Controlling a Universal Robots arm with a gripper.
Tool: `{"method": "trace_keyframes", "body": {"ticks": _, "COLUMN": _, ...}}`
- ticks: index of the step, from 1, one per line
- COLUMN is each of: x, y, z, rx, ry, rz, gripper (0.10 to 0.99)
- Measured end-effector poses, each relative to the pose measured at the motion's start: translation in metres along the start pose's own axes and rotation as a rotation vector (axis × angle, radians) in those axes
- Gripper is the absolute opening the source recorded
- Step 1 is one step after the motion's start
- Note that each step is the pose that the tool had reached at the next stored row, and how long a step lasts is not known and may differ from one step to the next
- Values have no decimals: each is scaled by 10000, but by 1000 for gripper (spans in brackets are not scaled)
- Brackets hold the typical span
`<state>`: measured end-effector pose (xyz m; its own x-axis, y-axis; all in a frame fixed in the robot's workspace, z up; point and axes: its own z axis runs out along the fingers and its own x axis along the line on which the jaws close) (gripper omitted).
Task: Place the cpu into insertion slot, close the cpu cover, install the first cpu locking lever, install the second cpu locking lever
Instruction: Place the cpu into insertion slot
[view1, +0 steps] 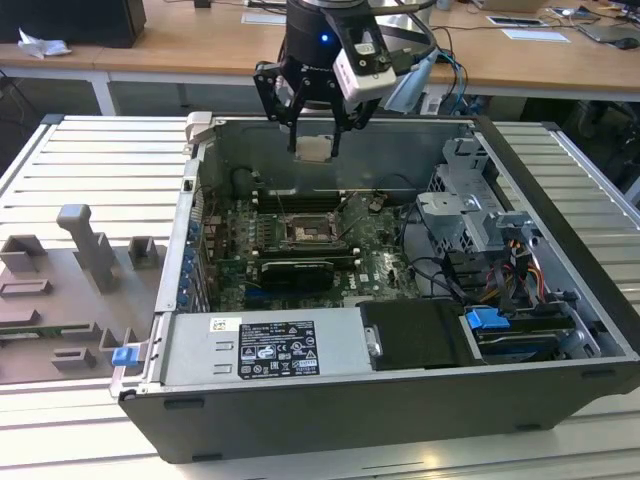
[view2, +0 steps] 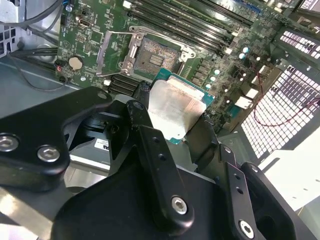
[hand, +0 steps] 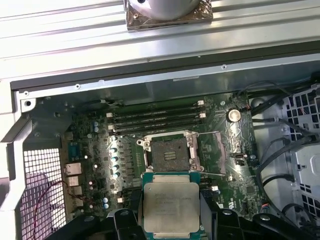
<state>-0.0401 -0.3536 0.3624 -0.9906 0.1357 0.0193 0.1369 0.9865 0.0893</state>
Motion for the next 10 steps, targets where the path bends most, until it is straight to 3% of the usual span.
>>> {"method": "trace_keyframes", "body": {"ticks": 3, "x": 8, "y": -1, "z": 2, "rx": -2, "ry": -15, "rz": 160, "gripper": 541}}
{"method": "trace_keyframes", "body": {"ticks": 10, "x": 9, "y": -3, "z": 18, "rx": -25, "ry": -115, "rz": 1287, "gripper": 541}}
